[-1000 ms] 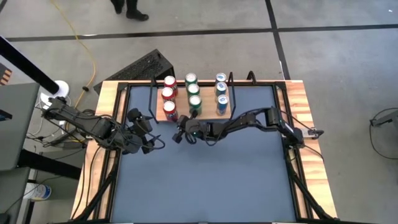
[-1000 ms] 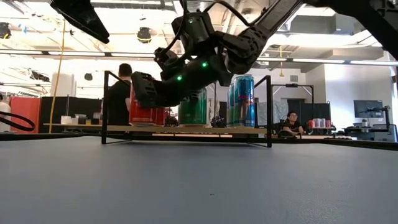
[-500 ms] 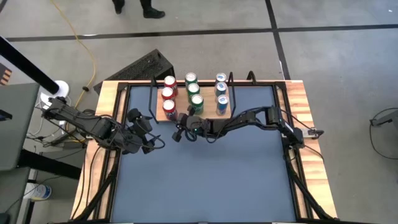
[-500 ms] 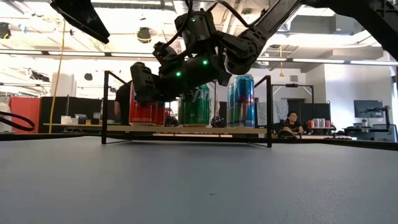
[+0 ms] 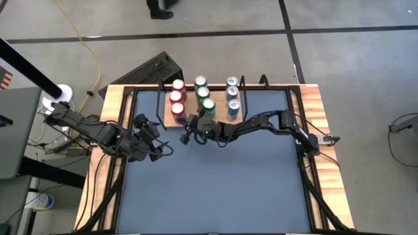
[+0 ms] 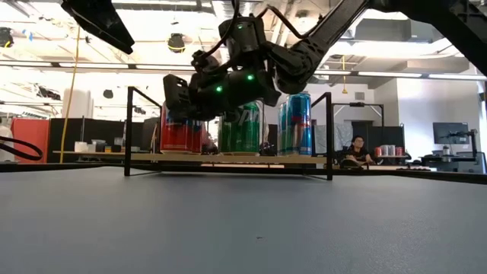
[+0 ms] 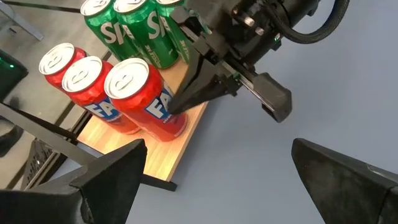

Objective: Place canned beverage on shelf
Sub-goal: Put the red soda can on the shelf aligned with the other red soda cans, then adjust the soda cans on the shelf

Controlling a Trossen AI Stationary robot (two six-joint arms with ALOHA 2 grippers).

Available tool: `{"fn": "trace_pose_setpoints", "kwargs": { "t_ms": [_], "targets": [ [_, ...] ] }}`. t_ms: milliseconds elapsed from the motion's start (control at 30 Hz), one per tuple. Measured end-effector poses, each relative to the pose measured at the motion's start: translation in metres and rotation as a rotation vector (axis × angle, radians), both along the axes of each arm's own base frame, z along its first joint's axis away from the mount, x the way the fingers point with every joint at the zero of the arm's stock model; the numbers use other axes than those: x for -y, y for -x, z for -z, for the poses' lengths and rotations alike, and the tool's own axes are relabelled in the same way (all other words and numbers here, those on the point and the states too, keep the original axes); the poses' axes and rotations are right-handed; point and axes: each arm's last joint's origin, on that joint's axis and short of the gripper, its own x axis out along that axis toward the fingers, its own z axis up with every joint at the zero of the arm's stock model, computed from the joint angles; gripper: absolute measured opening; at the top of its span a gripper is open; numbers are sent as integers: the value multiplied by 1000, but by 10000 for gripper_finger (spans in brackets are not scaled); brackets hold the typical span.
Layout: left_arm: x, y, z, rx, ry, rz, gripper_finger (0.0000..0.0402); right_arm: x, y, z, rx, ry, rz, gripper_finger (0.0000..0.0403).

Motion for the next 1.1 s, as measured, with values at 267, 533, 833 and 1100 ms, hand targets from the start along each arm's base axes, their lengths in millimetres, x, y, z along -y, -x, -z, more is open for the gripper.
{"fn": "trace_pose_setpoints", "kwargs": {
  "t_ms": [267, 533, 833, 1100],
  "targets": [
    [0, 0, 0, -12, -13, 10, 391, -37, 12, -7, -252, -45, -117, 0],
    [0, 0, 0, -37, -55, 37, 391, -55, 78, -56, -403, -20, 26, 0],
    [-1, 0, 0, -33, -81, 31, 391, -27, 144, -132, -286, -55, 191, 0],
    [0, -1, -1, -6, -51, 20, 391, 29, 140, -137, -324, -101, 252, 0]
  ]
}}
